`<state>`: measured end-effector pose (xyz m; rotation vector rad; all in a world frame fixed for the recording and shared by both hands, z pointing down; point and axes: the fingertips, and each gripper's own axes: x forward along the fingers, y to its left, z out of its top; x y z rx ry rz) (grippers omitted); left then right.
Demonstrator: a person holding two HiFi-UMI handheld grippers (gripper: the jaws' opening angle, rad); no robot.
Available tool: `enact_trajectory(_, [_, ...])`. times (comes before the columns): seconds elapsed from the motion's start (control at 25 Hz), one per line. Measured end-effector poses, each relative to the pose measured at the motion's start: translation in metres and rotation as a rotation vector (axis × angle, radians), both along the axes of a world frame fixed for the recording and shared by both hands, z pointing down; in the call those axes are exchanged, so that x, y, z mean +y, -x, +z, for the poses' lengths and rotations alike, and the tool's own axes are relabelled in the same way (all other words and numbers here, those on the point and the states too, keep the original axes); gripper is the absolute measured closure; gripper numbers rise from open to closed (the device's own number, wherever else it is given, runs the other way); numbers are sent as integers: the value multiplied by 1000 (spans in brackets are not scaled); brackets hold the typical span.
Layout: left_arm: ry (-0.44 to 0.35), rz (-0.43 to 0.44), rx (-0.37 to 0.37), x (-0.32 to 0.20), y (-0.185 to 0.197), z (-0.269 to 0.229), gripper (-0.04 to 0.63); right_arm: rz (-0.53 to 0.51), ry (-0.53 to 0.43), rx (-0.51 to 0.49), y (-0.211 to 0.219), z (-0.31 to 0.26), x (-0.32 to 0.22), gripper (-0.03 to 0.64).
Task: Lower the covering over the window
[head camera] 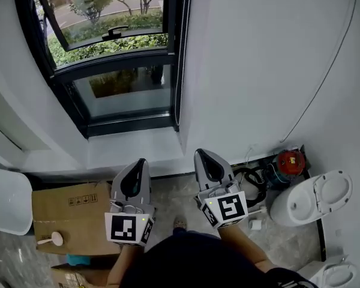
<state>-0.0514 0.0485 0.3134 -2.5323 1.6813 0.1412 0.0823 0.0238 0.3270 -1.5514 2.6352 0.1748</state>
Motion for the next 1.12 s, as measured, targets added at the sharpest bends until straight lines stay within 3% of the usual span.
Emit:
enact_trajectory(0.44, [61, 26, 30, -90, -10, 24, 588, -7, 30, 2, -10, 14, -88, 604])
enact_trajectory(0.76, [66, 134, 46, -157, -22, 31, 588, 29, 32, 34, -1, 20, -138, 604])
enact_trajectory(1.12, [33, 274, 35, -269, -17, 8, 588, 105, -4, 37, 27, -1, -240, 604])
